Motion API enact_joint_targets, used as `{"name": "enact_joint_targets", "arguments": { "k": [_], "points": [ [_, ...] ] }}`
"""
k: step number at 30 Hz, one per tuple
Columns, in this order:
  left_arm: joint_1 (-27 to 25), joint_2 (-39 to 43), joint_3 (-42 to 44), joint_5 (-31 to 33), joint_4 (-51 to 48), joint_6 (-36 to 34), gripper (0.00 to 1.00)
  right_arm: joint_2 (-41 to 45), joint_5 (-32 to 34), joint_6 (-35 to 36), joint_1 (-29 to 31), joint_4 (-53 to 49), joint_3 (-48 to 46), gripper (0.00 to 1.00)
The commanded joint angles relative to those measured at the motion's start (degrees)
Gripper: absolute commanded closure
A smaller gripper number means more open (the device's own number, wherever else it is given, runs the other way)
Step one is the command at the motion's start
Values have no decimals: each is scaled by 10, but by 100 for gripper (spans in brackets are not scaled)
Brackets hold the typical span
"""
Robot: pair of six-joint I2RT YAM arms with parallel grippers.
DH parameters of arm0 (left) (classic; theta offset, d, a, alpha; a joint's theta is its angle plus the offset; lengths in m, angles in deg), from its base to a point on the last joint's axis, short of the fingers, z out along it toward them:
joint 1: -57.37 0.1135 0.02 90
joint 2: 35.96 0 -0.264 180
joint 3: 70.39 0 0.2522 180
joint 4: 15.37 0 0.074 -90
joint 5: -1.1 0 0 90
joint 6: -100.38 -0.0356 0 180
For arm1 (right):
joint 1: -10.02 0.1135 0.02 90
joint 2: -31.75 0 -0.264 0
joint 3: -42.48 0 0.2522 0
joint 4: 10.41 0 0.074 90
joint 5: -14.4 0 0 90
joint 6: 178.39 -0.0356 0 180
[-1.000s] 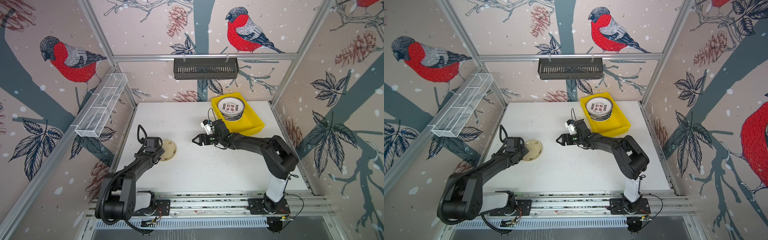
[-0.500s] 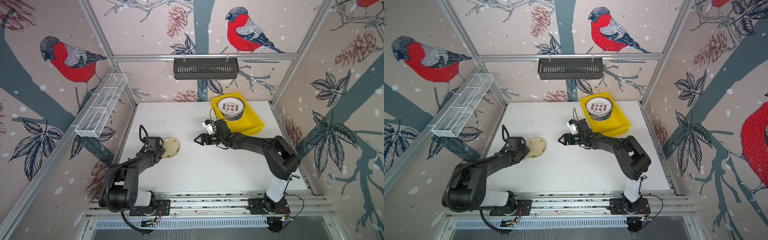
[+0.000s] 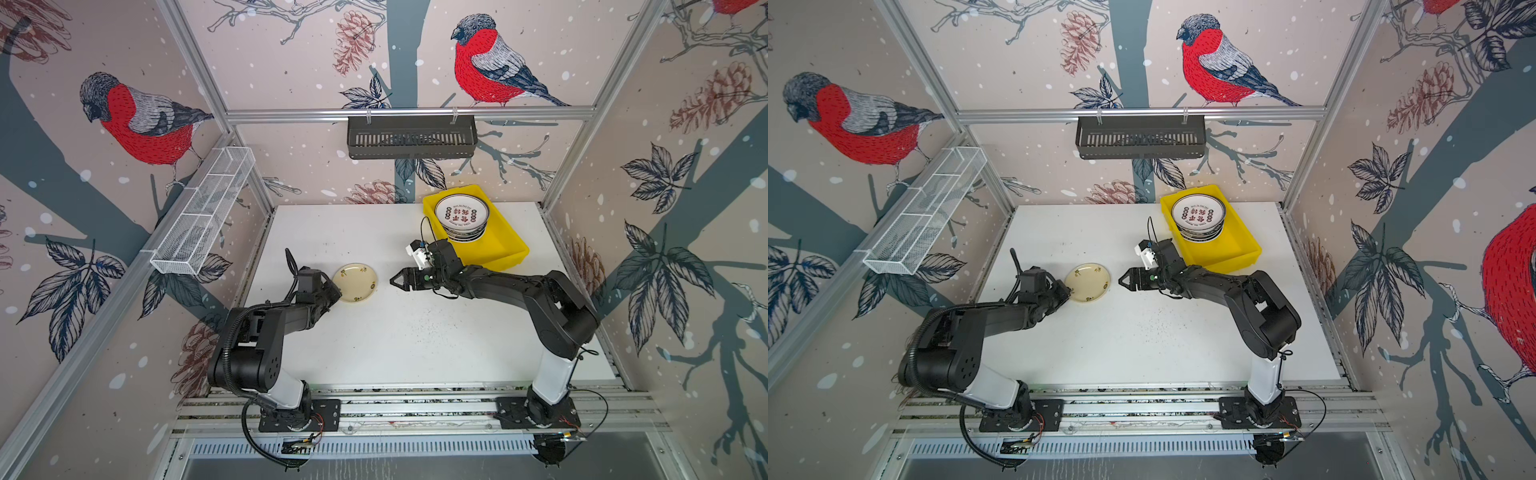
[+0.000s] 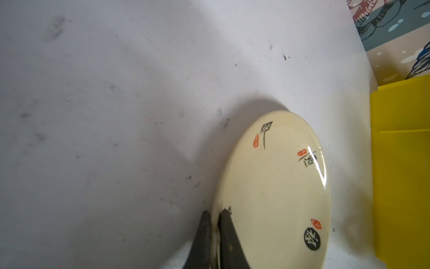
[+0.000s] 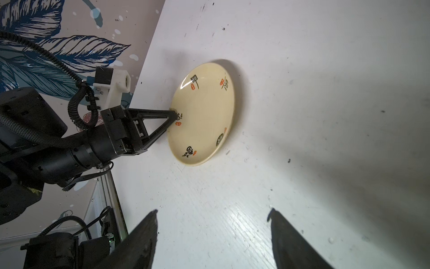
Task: Place the plates into the plastic bin on the countertop
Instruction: 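Grip the cream plate's rim with the left gripper and lift it upright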
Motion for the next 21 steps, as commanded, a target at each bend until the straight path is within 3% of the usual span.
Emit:
{"name": "enact_joint_targets", "arguments": {
  "k": [1, 21],
  "points": [
    [-10, -3, 3, -13, -80, -25, 100, -1, 4, 3, -2, 3, 0, 24],
    [-68, 125, -44, -32, -100, -16, 100, 1, 4, 6, -10, 4, -14, 26]
  ]
}}
